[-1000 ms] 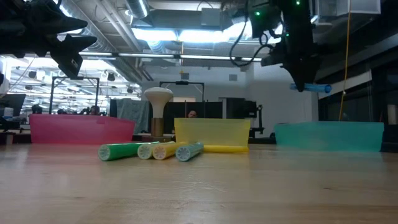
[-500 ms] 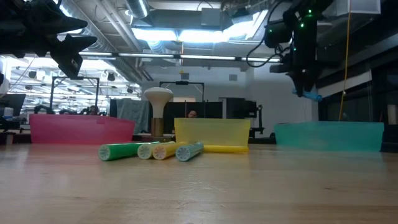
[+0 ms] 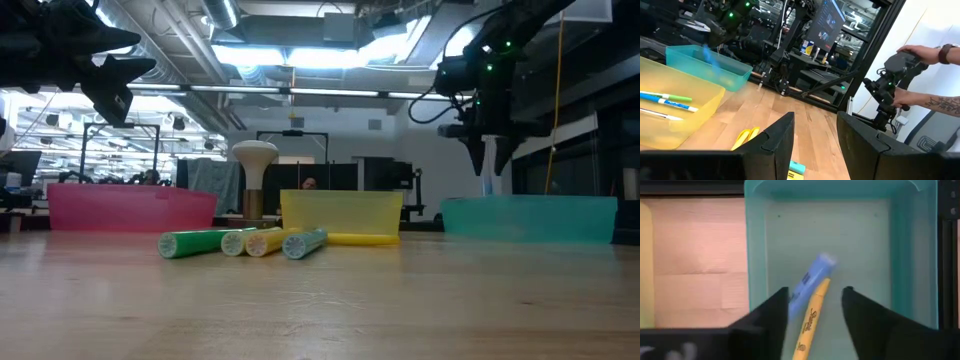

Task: Pick & Place Markers
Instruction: Put the green highlighter into the blue bin

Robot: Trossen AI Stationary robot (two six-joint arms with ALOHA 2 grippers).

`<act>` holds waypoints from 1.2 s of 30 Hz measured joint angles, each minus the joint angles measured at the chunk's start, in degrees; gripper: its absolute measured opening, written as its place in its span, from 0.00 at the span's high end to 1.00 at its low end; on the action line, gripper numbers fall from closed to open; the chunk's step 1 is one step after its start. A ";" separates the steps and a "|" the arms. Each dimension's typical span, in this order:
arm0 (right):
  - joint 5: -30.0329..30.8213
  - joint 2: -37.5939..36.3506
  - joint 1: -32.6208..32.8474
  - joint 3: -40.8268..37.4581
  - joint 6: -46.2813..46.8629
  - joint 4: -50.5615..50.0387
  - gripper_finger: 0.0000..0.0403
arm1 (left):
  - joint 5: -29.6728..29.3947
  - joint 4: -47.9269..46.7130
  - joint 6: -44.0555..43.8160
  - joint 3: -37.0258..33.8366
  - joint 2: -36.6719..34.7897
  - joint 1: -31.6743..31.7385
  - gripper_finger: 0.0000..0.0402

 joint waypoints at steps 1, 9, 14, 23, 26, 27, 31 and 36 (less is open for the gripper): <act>-0.02 0.00 -0.08 -0.29 -0.04 0.27 0.52 | 0.00 -0.02 0.00 0.00 0.01 0.01 0.64; -0.24 0.00 1.80 -0.48 0.18 1.37 0.32 | 0.00 0.00 0.00 0.00 0.02 0.02 0.64; -1.87 0.00 6.60 0.46 0.23 2.43 0.32 | 0.00 0.00 0.02 -0.02 0.00 0.00 0.64; -5.09 0.00 18.59 1.56 -0.15 7.31 0.35 | 0.00 0.00 0.00 -0.01 0.02 0.00 0.64; -5.09 0.00 23.01 1.56 -0.33 9.34 0.35 | 0.00 0.00 0.00 0.00 0.00 0.00 0.64; -5.09 0.00 24.47 1.56 -0.53 10.07 0.35 | 0.00 0.00 0.01 0.00 0.00 0.00 0.64; -5.09 0.02 30.50 1.56 -2.90 13.15 0.35 | 0.00 -0.01 0.00 0.00 0.01 0.02 0.64; -5.74 1.55 37.88 1.58 -7.22 16.40 0.35 | 0.00 0.00 0.00 -0.01 0.00 0.01 0.64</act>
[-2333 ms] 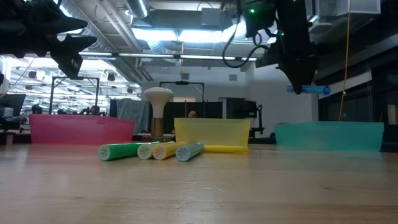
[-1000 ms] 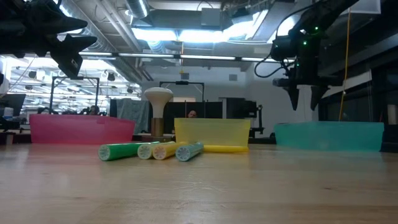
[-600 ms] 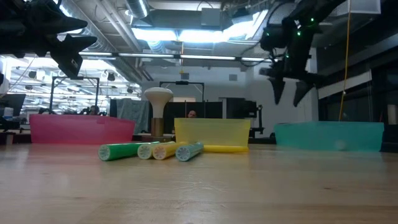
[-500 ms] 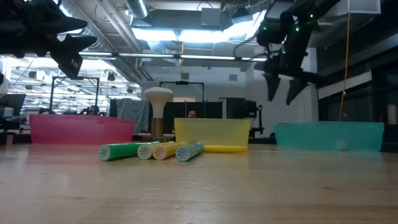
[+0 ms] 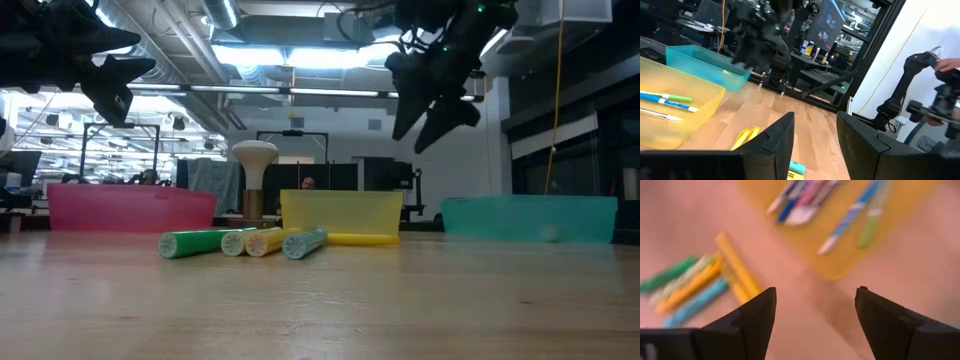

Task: Pick & Place Markers
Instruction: Put the green highlighter into the blue bin

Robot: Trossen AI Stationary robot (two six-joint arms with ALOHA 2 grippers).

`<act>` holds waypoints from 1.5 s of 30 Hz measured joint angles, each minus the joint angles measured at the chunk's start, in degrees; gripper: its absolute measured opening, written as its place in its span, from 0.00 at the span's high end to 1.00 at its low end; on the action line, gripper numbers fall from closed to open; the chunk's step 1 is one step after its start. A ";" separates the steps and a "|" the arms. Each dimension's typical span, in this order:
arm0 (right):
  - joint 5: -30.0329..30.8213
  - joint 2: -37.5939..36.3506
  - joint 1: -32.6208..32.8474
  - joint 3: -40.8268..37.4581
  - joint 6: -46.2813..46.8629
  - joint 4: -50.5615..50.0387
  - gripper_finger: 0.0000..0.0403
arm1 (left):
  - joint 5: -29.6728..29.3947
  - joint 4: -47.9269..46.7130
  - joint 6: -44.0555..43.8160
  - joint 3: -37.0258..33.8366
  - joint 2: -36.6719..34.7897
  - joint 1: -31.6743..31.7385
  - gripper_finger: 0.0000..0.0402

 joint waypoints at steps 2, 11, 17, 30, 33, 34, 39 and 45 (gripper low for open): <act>-2.03 1.24 2.35 0.00 -2.83 1.06 0.35 | 0.00 -0.01 0.00 0.01 0.00 -0.02 0.64; -6.87 7.90 9.50 2.37 -8.79 3.90 0.35 | 0.00 -0.01 0.00 0.01 0.00 -0.01 0.64; -6.85 13.33 11.44 9.98 -16.45 0.91 0.35 | 0.00 -0.02 0.00 0.02 0.02 -0.02 0.64; -12.70 23.23 12.11 16.52 -27.65 0.65 0.35 | 0.00 -0.02 0.00 0.02 0.01 -0.02 0.64; -12.72 24.74 12.11 16.55 -27.90 0.12 0.35 | 0.00 0.00 0.00 0.00 0.02 -0.02 0.64; -12.72 25.38 12.11 16.55 -27.92 -0.29 0.35 | 0.00 -0.01 0.00 0.01 0.02 0.00 0.64; -12.90 27.73 12.09 16.55 -29.09 -1.73 0.35 | 0.00 -0.01 0.00 0.02 0.01 -0.01 0.64; -12.86 29.34 12.08 16.55 -30.69 -1.93 0.35 | 0.00 -0.02 0.00 0.02 0.01 0.00 0.64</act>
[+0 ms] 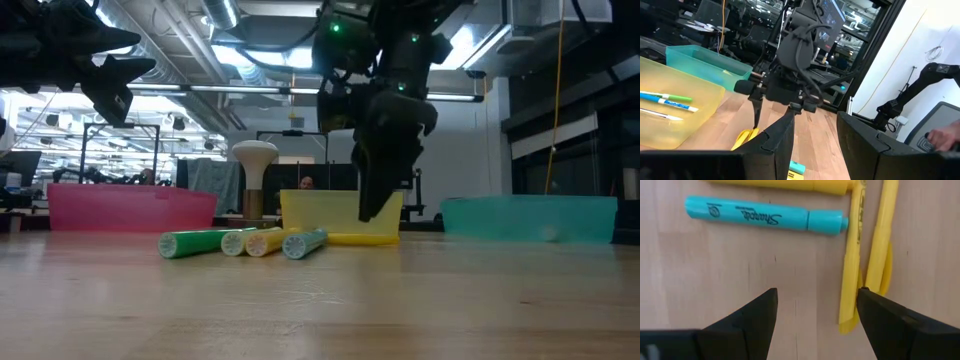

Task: Pick & Place Markers
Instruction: Put the green highlighter into the blue bin

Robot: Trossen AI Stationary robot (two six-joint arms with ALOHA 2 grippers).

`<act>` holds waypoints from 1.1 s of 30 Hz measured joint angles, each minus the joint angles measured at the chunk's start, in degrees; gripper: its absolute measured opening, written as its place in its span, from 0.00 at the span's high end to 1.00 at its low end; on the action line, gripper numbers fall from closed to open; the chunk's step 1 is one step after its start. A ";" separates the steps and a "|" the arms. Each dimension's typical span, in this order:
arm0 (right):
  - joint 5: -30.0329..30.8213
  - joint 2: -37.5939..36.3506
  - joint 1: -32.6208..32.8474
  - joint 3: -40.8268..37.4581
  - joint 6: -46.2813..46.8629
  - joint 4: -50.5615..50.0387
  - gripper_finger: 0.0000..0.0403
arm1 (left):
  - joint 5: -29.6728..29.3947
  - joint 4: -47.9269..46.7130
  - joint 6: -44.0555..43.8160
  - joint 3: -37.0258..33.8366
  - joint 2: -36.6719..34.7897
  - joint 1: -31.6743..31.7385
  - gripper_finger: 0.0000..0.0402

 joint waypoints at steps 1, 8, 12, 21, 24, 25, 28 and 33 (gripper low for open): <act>-0.01 0.28 -0.01 0.00 -0.06 0.00 0.35 | 0.00 0.02 0.00 -0.02 0.01 -0.02 0.64; -0.01 1.44 -0.01 0.00 -1.50 -0.07 0.35 | 0.00 0.02 0.00 0.00 0.01 0.00 0.64; 0.14 1.46 -0.07 0.00 -2.08 -0.04 0.35 | 0.00 0.00 0.00 0.00 0.00 -0.02 0.64; 1.26 1.46 -0.14 0.00 -3.52 -0.04 0.35 | 0.00 0.02 0.00 -0.02 -0.01 0.00 0.64; 1.69 1.46 -0.22 0.00 -4.30 -0.04 0.35 | 0.00 0.01 0.00 0.00 -0.01 0.00 0.64; 1.69 1.46 -0.27 0.00 -4.29 -0.03 0.35 | 0.00 0.02 0.00 -0.01 0.00 -0.01 0.64; 1.69 1.63 -0.28 0.00 -4.34 0.18 0.35 | 0.00 0.02 0.00 0.00 -0.01 0.00 0.64; 1.71 1.81 -0.49 -0.02 -4.54 1.29 0.35 | 0.00 0.01 0.00 -0.01 0.00 -0.01 0.64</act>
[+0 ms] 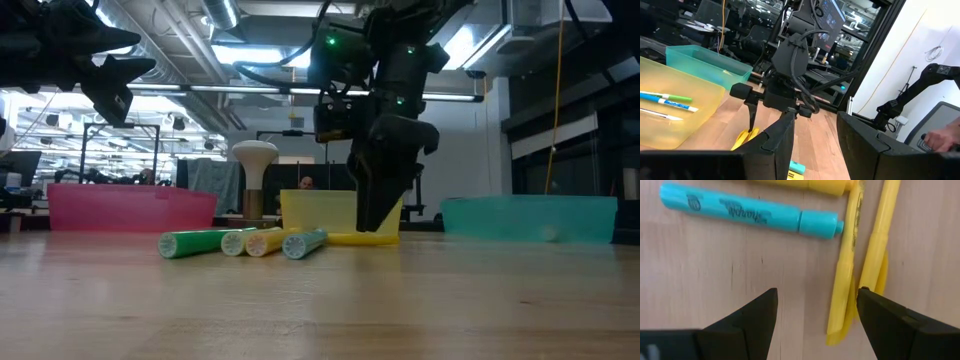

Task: Pick & Place Markers
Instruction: Put the green highlighter into the blue bin

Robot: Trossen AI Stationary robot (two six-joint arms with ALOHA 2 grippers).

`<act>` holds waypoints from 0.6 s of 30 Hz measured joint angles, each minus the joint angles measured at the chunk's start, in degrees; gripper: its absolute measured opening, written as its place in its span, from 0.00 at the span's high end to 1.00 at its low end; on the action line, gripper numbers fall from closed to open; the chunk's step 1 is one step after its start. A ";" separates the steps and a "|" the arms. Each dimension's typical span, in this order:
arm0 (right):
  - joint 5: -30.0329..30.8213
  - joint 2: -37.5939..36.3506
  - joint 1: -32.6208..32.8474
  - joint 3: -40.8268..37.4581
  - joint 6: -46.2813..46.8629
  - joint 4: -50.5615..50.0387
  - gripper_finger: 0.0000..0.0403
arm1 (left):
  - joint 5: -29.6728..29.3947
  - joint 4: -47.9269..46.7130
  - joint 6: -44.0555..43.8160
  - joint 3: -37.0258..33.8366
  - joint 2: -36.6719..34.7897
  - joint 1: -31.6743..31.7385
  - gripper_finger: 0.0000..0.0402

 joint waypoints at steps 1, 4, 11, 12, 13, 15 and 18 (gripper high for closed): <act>-0.01 0.00 0.00 0.07 0.00 0.50 0.35 | 0.00 0.00 0.00 0.00 0.01 0.00 0.64; -0.01 0.00 0.00 1.43 -0.02 0.34 0.35 | 0.00 0.00 0.00 0.00 0.00 0.00 0.64; -0.02 0.00 -0.46 4.46 0.04 0.68 0.35 | 0.00 0.00 0.00 0.01 0.01 -0.01 0.64; 0.00 -0.02 -0.50 4.50 0.02 0.68 0.35 | 0.00 0.00 0.00 0.00 0.01 0.01 0.64; 0.00 -0.02 -0.50 4.50 0.02 0.55 0.35 | 0.00 0.00 0.00 0.01 0.01 0.00 0.64; 0.00 0.62 -0.50 4.52 0.13 0.70 0.35 | 0.00 0.01 0.00 -0.01 0.00 0.00 0.64; -0.02 1.74 -0.50 4.52 0.13 0.43 0.35 | 0.00 -0.01 0.00 0.01 0.01 0.00 0.64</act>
